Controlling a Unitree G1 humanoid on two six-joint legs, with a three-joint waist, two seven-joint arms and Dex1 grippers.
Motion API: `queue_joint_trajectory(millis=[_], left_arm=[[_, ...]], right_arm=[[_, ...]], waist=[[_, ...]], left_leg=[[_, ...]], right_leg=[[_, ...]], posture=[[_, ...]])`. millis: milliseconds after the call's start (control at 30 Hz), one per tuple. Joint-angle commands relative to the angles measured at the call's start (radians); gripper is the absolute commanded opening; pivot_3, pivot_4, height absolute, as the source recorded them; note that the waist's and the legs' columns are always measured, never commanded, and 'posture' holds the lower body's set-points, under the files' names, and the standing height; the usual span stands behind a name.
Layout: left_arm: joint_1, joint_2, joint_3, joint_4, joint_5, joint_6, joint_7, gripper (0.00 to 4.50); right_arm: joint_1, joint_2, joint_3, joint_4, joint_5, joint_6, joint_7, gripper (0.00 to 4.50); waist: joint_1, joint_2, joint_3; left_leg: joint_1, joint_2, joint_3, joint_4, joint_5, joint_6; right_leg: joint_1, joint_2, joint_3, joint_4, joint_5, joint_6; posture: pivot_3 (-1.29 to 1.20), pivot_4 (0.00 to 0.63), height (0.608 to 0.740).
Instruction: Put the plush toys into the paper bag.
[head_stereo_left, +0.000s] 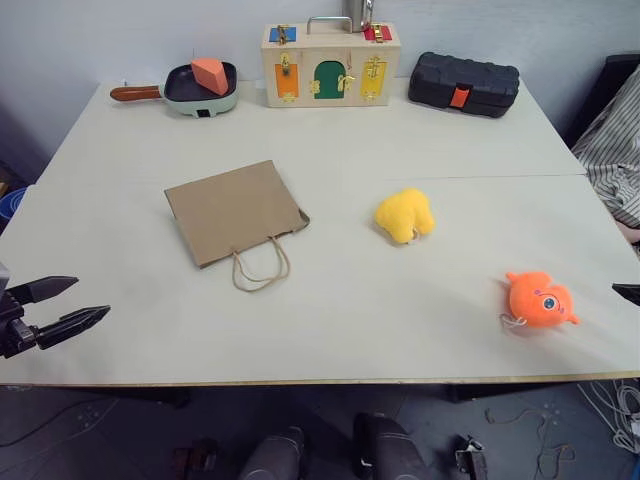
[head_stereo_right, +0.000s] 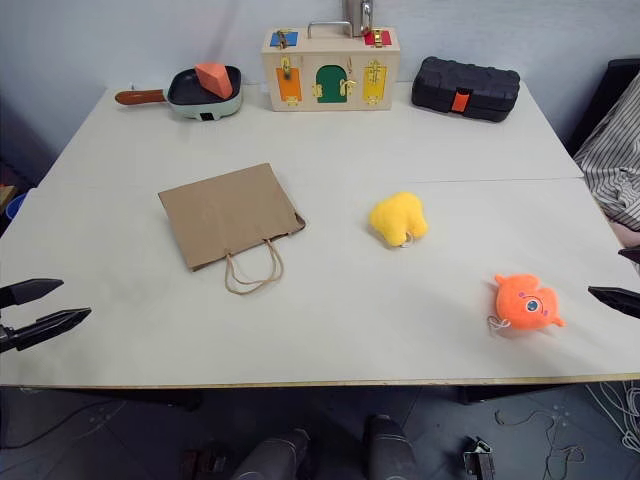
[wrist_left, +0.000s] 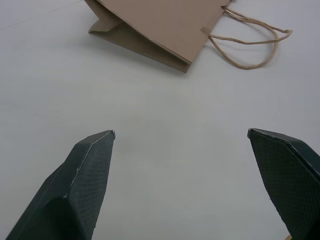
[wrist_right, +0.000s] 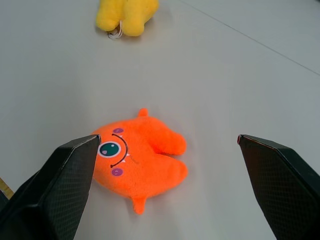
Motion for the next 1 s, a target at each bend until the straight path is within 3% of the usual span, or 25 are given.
queue_joint_trajectory(millis=[33, 367, 533, 667, 800, 1000], left_arm=[[0.002, 0.035, 0.014, -0.002, 0.017, -0.022, -0.011, 4.46], [-0.052, 0.052, -0.074, 0.052, 0.071, -0.075, -0.020, 4.46], [-0.174, 0.073, -0.164, 0.082, 0.077, -0.089, -0.026, 4.46], [-0.291, 0.086, -0.270, 0.050, 0.079, -0.104, -0.071, 4.46], [-0.515, 0.074, -0.478, 0.018, 0.126, -0.140, -0.116, 4.46], [-0.754, -0.043, -0.765, 0.092, 0.284, -0.300, -0.186, 4.46]], right_arm=[[-0.016, -0.010, -0.021, 0.011, 0.004, -0.008, 0.018, 4.50], [0.024, -0.001, -0.059, 0.020, -0.019, -0.035, 0.020, 4.50], [0.029, 0.010, -0.100, -0.048, 0.018, 0.004, 0.011, 4.50], [0.035, 0.061, -0.129, -0.280, 0.107, 0.120, -0.039, 4.50], [0.044, 0.124, -0.103, -0.633, 0.253, 0.279, -0.141, 4.50], [-0.003, 0.202, 0.043, -0.942, 0.321, 0.333, -0.318, 4.50]], waist=[[-0.002, 0.000, 0.000], [-0.002, 0.001, 0.000], [0.000, 0.001, 0.000], [-0.001, 0.001, 0.000], [0.001, 0.001, 0.000], [0.003, 0.000, 0.000]], left_leg=[[0.000, 0.000, 0.000, 0.000, 0.000, 0.000], [0.000, 0.000, 0.000, 0.000, 0.000, 0.000], [0.000, 0.000, 0.000, 0.000, 0.000, 0.000], [0.000, 0.000, 0.000, 0.001, 0.000, 0.000], [-0.001, 0.000, -0.001, 0.002, 0.000, -0.001], [-0.002, -0.001, -0.001, 0.004, 0.000, 0.000]], right_leg=[[0.000, 0.000, 0.000, 0.000, 0.000, 0.000], [0.000, 0.000, 0.000, 0.000, 0.000, 0.000], [0.000, 0.000, 0.000, 0.000, 0.000, 0.000], [0.000, 0.000, 0.000, 0.001, 0.000, 0.000], [-0.001, 0.000, -0.001, 0.002, 0.000, 0.000], [0.000, 0.000, -0.003, 0.001, 0.001, 0.001]], posture=[[0.00, 0.150, 0.740], [0.00, 0.150, 0.740], [0.00, 0.150, 0.740], [0.00, 0.150, 0.740], [0.00, 0.150, 0.740], [0.00, 0.150, 0.740]])
